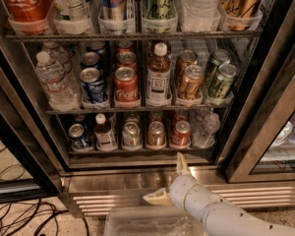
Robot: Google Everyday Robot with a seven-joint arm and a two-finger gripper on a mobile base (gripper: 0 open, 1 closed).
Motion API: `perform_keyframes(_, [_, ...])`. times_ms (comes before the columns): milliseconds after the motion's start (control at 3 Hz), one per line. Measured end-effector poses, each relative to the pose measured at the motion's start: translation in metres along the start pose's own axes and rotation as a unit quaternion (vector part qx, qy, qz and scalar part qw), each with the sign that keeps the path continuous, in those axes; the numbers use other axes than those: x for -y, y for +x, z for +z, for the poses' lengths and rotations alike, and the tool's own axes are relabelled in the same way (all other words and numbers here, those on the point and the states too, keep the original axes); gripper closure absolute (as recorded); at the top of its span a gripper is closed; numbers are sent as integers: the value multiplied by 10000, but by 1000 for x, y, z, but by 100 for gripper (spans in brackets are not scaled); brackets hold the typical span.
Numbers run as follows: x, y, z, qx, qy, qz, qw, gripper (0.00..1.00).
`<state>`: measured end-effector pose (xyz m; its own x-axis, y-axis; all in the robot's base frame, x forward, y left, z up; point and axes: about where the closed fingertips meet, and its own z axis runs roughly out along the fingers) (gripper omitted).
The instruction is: Pick orange can from bottom shelf of fridge
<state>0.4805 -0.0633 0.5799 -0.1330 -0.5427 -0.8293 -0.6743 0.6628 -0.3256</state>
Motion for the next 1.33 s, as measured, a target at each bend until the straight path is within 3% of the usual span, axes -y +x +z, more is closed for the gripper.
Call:
perform_keyframes(333, [11, -18, 7, 708, 519, 376, 9954, 0])
perform_keyframes(667, [12, -26, 10, 1208, 842, 766, 9861, 0])
perform_keyframes(1000, [17, -38, 14, 1670, 1185, 1113, 9725, 0])
perform_keyframes(1333, [17, -38, 14, 1671, 1185, 1113, 9724, 0])
